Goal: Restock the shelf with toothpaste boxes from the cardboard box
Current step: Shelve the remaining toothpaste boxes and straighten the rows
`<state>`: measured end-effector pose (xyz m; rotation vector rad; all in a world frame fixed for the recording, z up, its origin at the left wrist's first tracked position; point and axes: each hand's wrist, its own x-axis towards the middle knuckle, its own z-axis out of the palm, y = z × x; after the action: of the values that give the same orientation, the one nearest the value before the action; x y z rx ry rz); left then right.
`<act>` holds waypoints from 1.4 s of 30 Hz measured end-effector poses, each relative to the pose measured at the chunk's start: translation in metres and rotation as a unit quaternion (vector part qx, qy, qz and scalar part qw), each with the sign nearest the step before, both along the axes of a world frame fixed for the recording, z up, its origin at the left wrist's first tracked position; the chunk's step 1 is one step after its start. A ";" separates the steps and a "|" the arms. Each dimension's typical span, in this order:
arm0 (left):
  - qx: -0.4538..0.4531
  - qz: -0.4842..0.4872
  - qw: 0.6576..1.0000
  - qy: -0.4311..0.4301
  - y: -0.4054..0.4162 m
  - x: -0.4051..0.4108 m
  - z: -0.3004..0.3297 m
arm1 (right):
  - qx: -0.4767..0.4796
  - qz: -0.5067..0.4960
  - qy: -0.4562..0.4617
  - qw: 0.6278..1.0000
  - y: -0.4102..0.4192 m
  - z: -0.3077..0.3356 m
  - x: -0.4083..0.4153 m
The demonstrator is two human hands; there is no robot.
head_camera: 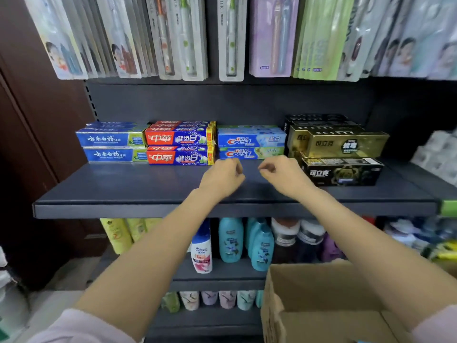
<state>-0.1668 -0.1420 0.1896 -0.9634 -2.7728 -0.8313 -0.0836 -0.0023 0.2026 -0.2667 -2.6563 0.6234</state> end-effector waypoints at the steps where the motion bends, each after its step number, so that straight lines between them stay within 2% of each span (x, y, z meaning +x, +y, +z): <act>1: 0.009 -0.017 1.000 -0.012 0.003 0.014 -0.004 | -0.001 -0.007 -0.015 1.000 0.000 -0.005 0.018; 7: -0.009 -0.123 0.990 -0.064 0.029 0.091 -0.025 | 0.016 -0.051 -0.146 0.988 0.023 -0.042 0.095; 14: -0.159 -0.206 0.944 -0.202 0.085 0.153 -0.089 | -0.013 -0.063 -0.332 0.941 0.071 -0.107 0.184; 18: -0.264 -0.190 0.907 -0.269 0.132 0.169 -0.146 | -0.027 -0.021 -0.377 0.926 0.120 -0.151 0.222; 20: -0.304 -0.181 0.887 -0.296 0.161 0.178 -0.178 | -0.028 -0.019 -0.427 0.903 0.154 -0.179 0.234; 22: -0.324 -0.167 0.878 -0.310 0.182 0.187 -0.208 | -0.019 -0.021 -0.474 0.880 0.185 -0.210 0.240; 27: -0.342 -0.100 0.864 -0.356 0.215 0.214 -0.275 | -0.004 0.010 -0.505 0.863 0.245 -0.277 0.243; 30: -0.393 -0.082 0.847 -0.349 0.214 0.225 -0.308 | 0.033 0.071 -0.597 0.798 0.248 -0.314 0.245; 32: -0.445 -0.086 0.809 -0.374 0.208 0.230 -0.321 | 0.047 0.099 -0.628 0.770 0.247 -0.338 0.245; 34: -0.510 -0.090 0.757 -0.398 0.203 0.235 -0.326 | 0.081 0.111 -0.599 0.789 0.246 -0.358 0.243; 37: -0.595 -0.113 0.695 -0.387 0.197 0.241 -0.330 | 0.134 0.126 -0.559 0.809 0.240 -0.378 0.240; 39: -0.609 -0.105 0.682 -0.391 0.195 0.241 -0.334 | 0.101 0.141 -0.556 0.813 0.239 -0.386 0.235; 42: -0.578 -0.086 0.694 -0.422 0.189 0.238 -0.340 | 0.032 0.152 -0.527 0.836 0.240 -0.382 0.227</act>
<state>0.0708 0.0474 -0.1500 -1.0827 -4.0556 1.0350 0.1431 0.2380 -0.1798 -0.1949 -3.8423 0.5657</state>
